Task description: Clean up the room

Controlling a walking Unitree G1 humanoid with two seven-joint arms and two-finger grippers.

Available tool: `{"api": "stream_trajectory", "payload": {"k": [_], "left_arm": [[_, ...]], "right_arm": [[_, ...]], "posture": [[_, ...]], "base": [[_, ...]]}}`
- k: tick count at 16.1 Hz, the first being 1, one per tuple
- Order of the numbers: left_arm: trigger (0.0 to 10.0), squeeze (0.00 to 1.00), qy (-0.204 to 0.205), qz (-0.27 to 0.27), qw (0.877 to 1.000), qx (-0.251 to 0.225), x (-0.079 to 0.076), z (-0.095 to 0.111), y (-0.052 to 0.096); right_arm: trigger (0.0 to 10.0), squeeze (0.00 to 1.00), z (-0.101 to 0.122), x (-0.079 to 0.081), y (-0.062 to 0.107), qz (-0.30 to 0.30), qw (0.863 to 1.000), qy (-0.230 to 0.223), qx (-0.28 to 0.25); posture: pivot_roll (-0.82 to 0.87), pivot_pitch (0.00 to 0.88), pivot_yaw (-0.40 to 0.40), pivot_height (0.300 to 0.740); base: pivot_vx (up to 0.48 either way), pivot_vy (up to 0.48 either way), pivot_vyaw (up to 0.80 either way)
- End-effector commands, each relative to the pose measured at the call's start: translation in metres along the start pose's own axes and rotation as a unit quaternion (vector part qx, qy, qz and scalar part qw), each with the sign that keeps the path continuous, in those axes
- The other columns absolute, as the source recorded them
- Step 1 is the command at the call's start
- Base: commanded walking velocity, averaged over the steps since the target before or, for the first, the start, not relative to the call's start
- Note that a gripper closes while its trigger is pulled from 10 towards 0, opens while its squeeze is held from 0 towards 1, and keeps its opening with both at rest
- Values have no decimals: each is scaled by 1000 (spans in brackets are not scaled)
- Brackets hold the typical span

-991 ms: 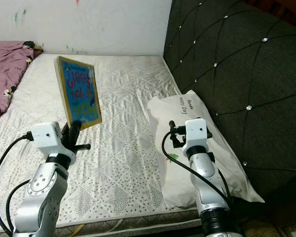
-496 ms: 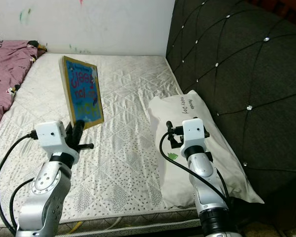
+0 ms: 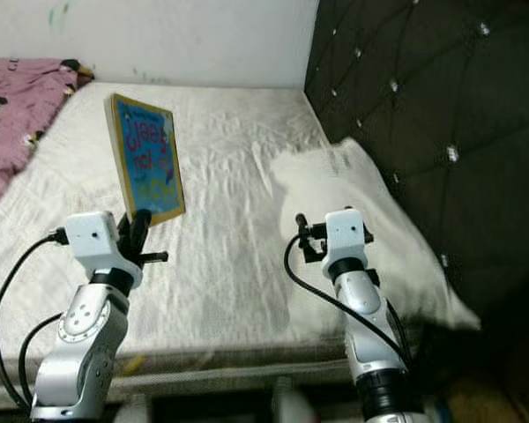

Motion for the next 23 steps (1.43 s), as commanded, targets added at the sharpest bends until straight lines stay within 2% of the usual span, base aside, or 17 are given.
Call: {"api": "stream_trajectory", "payload": {"k": [1, 3, 6, 13, 23], "left_arm": [[10000, 0, -3, -12, 1000, -22, -7, 8, -2], [10000, 0, 2, -10, 1000, -23, -7, 8, -3], [10000, 0, 4, -5, 1000, -26, -6, 10, -4], [10000, 0, 21, -37, 999, -25, -13, 11, -2], [10000, 0, 32, -54, 998, -22, -17, 10, -3]], "right_arm": [[10000, 0, 1, -1, 0, 2, 1000, -2, 0], [10000, 0, 0, -1, 0, 2, 1000, -3, 1], [10000, 0, 1, -2, -1, 0, 1000, -5, 1], [10000, 0, 1, -1, -2, 0, 1000, 1, -1], [10000, 0, 2, -1, -1, 0, 1000, 3, -2]], "posture": [[-14, 42, -52, 585], [-15, 45, -53, 570], [-15, 47, -52, 570], [-15, 48, -51, 570], [-19, 50, -49, 570]], "base": [[0, 0, 0], [0, 0, 0], [0, 0, 0], [0, 0, 0], [248, 0, 0]]}}
Point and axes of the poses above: a point about 5 cm out from each wrist's last joint towards the gripper, its own y axis pointing back from the gripper into the wrist, its own z axis along the axis of the wrist's last joint, x = y × z, the point moved 2 cm from there along -y, pointing out of the wrist towards the gripper, and after that the axes turned 15 degrees about y, right-handed, at the moved point
